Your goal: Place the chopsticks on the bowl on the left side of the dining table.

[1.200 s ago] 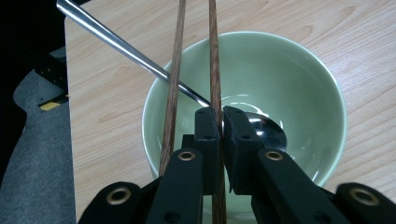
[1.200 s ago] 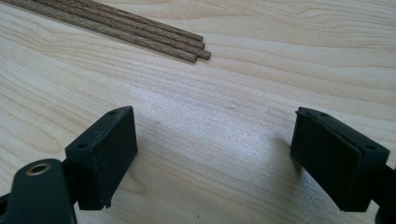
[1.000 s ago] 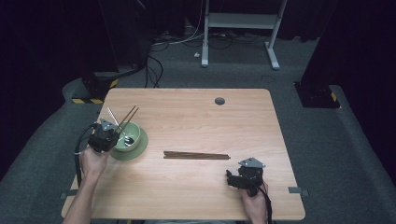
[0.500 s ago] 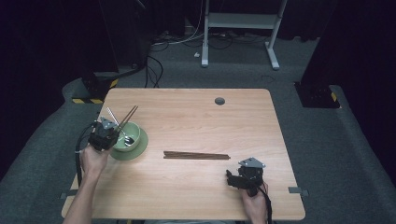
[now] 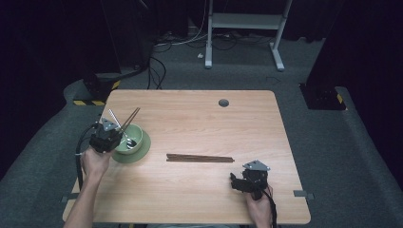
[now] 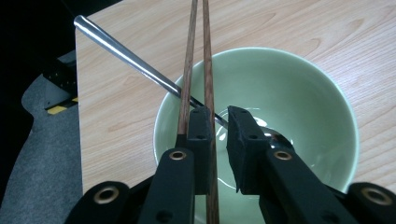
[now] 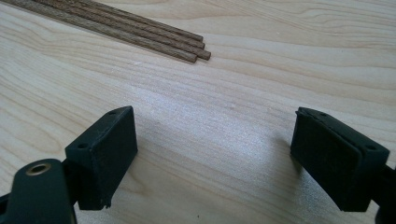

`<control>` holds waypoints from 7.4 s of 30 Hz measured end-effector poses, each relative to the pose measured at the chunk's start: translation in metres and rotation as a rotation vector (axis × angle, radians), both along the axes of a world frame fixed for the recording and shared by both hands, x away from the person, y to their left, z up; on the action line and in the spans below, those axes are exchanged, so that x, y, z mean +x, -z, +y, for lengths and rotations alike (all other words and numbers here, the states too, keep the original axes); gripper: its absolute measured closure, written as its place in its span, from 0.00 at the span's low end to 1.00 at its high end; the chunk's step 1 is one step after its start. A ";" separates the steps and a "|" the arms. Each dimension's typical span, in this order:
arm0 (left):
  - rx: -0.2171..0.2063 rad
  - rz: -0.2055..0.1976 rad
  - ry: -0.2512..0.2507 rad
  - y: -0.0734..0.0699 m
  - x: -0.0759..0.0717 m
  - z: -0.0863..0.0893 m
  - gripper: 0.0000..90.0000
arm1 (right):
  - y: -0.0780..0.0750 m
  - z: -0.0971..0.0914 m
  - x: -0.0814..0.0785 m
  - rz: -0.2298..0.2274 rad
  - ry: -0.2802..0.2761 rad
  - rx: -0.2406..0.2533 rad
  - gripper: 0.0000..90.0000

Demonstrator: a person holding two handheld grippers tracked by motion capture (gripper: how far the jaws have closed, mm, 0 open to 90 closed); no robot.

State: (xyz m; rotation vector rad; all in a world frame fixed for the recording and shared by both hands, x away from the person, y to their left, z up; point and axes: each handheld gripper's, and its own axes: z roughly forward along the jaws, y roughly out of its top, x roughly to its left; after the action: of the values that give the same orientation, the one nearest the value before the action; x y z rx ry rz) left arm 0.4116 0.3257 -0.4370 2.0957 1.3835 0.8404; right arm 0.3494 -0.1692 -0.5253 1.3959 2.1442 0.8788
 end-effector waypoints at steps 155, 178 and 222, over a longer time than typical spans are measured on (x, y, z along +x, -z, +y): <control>-0.231 0.092 0.068 0.019 0.059 -0.041 0.41 | 0.000 0.001 0.001 0.002 0.004 0.000 0.16; -0.221 0.092 0.111 0.024 0.048 -0.046 0.42 | 0.000 0.001 0.001 0.002 0.004 0.000 0.16; -0.275 0.012 0.109 -0.008 0.019 -0.029 0.35 | 0.000 0.001 0.001 0.003 0.004 0.000 0.16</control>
State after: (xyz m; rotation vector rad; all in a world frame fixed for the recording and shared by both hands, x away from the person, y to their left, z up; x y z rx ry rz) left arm 0.4304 0.2972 -0.4288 1.9462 1.2961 0.5592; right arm 0.3502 -0.1682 -0.5253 1.4018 2.1423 0.8755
